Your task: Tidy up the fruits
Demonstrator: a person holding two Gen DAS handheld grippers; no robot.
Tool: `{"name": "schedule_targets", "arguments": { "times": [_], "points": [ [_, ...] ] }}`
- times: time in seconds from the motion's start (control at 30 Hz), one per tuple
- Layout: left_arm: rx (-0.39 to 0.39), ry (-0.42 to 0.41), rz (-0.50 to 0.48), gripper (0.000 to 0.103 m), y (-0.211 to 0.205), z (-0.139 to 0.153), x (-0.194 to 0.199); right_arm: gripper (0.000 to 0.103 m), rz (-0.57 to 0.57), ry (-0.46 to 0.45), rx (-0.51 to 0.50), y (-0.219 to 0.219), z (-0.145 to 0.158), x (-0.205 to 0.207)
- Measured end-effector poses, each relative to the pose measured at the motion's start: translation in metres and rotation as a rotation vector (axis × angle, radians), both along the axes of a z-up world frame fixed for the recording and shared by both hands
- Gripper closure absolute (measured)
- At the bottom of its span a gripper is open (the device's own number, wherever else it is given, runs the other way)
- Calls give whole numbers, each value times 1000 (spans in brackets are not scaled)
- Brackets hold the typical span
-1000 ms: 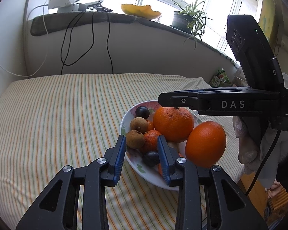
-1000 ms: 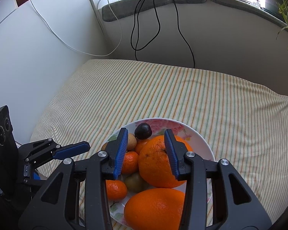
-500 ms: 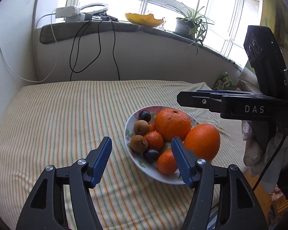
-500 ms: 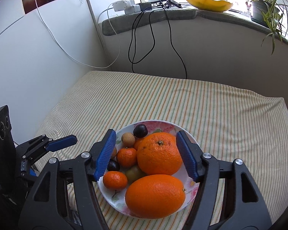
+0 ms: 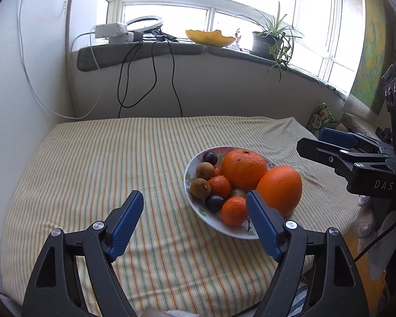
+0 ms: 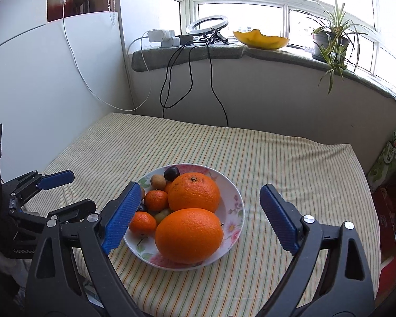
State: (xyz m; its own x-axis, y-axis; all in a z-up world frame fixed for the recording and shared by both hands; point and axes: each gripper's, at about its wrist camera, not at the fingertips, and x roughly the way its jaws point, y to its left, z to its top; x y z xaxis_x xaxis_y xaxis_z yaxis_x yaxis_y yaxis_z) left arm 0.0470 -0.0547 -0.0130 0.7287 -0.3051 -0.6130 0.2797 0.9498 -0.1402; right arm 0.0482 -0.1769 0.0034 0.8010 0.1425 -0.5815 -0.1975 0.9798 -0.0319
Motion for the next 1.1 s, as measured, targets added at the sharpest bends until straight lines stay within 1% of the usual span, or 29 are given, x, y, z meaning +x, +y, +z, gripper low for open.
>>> {"name": "schedule_targets", "arguments": {
  "times": [0.13,0.33,0.57,1.1],
  "points": [
    [0,-4,31,23,3,0,-8,9,-48,-25,18,-8,-2,-16],
    [5,-3,45,23,2,-1,-15,9,-98,-37,38,-19,-8,-32],
    [12,-6,45,23,1,-1,-17,9,-118,-31,72,-24,-12,-37],
    [23,-15,42,22,-1,0,-20,9,-127,-18,81,-24,-17,-38]
  ]
}}
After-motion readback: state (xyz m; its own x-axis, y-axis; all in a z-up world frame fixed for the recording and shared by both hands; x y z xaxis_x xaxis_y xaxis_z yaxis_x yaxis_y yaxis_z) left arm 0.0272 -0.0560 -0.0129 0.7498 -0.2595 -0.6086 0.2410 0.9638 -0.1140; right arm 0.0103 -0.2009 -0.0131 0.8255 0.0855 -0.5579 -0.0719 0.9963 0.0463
